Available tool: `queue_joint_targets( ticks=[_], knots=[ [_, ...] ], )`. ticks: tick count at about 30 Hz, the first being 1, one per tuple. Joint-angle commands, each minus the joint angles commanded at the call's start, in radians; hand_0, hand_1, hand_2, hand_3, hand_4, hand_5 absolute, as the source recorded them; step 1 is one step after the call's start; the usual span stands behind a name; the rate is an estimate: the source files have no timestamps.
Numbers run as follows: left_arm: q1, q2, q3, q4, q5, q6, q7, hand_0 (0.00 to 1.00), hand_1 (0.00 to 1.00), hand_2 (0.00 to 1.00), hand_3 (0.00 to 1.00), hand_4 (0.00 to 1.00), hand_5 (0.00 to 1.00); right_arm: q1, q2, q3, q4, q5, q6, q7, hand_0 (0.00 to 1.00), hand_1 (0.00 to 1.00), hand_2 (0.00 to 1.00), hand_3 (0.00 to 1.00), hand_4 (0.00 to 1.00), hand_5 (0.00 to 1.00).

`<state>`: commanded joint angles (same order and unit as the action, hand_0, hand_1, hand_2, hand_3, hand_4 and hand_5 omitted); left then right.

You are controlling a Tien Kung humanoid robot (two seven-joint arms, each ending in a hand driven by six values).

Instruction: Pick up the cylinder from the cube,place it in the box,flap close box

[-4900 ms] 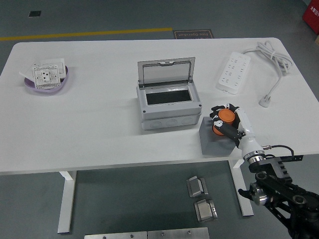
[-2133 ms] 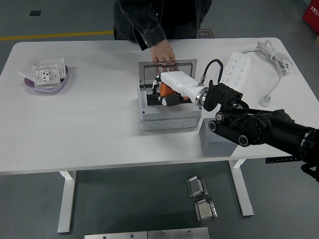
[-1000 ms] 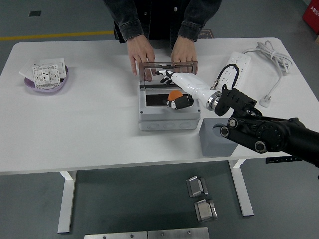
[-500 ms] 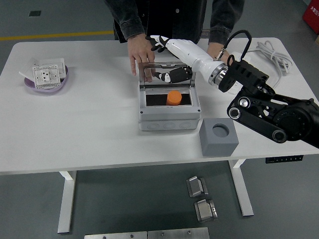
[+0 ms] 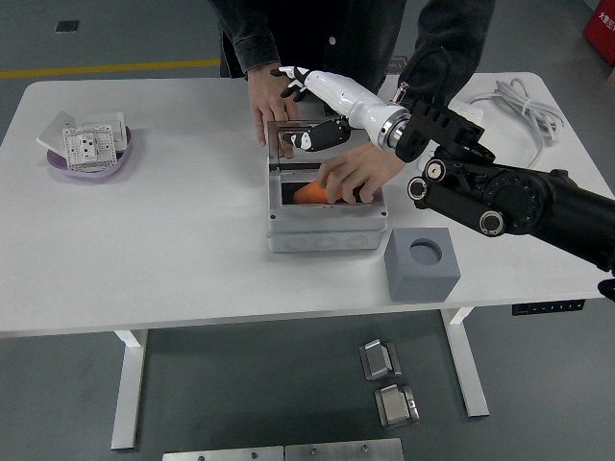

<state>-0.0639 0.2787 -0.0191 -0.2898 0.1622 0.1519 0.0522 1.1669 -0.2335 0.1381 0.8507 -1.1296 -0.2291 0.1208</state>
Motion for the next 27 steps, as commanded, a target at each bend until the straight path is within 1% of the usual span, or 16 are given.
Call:
queue_joint_targets(
  ticks=[4, 6, 10, 14, 18, 19, 24, 27],
  knots=[
    [-0.004, 0.0, 0.003, -0.001, 0.003, 0.0, 0.001, 0.636, 0.645, 0.605, 0.629, 0.66, 0.338, 0.002, 0.013, -0.043, -0.077, 0.077, -0.003, 0.015, 0.809, 0.746, 0.785, 0.93, 0.75, 0.174],
    [-0.007, -0.001, 0.004, -0.002, 0.005, 0.0, 0.001, 0.636, 0.645, 0.605, 0.629, 0.66, 0.338, -0.001, 0.014, -0.056, -0.102, 0.105, -0.004, 0.022, 0.809, 0.746, 0.785, 0.93, 0.75, 0.174],
    [-0.01, -0.002, 0.006, -0.003, 0.011, -0.001, 0.002, 0.636, 0.645, 0.605, 0.629, 0.659, 0.337, -0.01, 0.013, -0.073, -0.129, 0.14, -0.006, 0.032, 0.815, 0.747, 0.784, 0.924, 0.748, 0.183],
    [-0.012, -0.003, 0.006, -0.004, 0.014, -0.001, 0.002, 0.636, 0.646, 0.604, 0.628, 0.658, 0.336, -0.018, 0.009, -0.083, -0.139, 0.164, -0.011, 0.04, 0.817, 0.744, 0.782, 0.914, 0.751, 0.191],
    [-0.014, -0.004, 0.002, -0.004, 0.017, 0.0, 0.002, 0.636, 0.646, 0.604, 0.628, 0.658, 0.336, -0.033, 0.0, -0.086, -0.129, 0.162, -0.02, 0.042, 0.817, 0.744, 0.782, 0.914, 0.751, 0.191],
    [-0.014, -0.005, 0.001, -0.004, 0.018, 0.0, 0.002, 0.636, 0.645, 0.604, 0.629, 0.659, 0.335, -0.039, -0.005, -0.082, -0.119, 0.151, -0.022, 0.04, 0.817, 0.742, 0.777, 0.913, 0.752, 0.216],
    [-0.01, -0.009, -0.006, -0.004, 0.02, -0.001, 0.002, 0.636, 0.645, 0.604, 0.629, 0.659, 0.335, -0.07, -0.037, -0.045, -0.052, 0.073, -0.032, 0.024, 0.817, 0.742, 0.777, 0.913, 0.752, 0.216],
    [-0.006, -0.011, -0.011, -0.004, 0.021, -0.001, 0.002, 0.636, 0.645, 0.604, 0.629, 0.658, 0.334, -0.094, -0.069, -0.007, 0.009, 0.012, -0.039, 0.008, 0.818, 0.741, 0.776, 0.911, 0.754, 0.222]
  ],
)
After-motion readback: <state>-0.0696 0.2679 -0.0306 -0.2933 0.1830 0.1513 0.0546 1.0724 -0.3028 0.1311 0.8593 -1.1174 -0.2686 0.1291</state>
